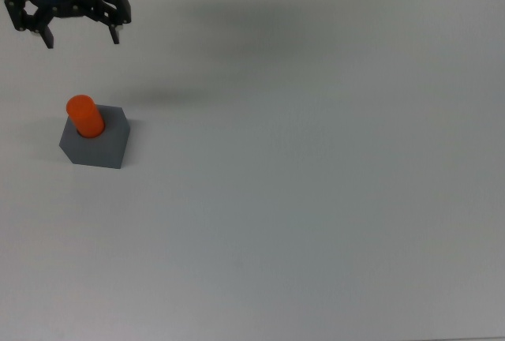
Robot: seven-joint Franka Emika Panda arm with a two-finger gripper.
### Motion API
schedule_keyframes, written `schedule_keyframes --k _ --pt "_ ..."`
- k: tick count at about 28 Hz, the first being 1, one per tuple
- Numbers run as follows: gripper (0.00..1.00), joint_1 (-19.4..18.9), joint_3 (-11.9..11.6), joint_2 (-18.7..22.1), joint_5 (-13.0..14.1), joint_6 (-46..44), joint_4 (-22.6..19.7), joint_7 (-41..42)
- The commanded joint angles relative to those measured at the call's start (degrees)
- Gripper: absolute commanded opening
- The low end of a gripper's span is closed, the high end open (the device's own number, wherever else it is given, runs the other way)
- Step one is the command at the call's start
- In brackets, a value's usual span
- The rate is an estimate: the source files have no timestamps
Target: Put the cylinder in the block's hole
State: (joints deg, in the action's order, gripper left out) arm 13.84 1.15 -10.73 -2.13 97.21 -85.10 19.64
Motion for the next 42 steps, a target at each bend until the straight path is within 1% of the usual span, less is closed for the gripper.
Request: schedule_keyframes --k 1,38,42 --pt "1.00 -1.54 -0.36 0.18 0.46 -1.76 -0.24 -0.04" --pt "1.00 -1.45 -0.54 0.10 0.46 -1.76 -0.33 0.04" --pt "1.00 -1.45 -0.54 0.10 0.46 -2.98 -0.25 0.04"
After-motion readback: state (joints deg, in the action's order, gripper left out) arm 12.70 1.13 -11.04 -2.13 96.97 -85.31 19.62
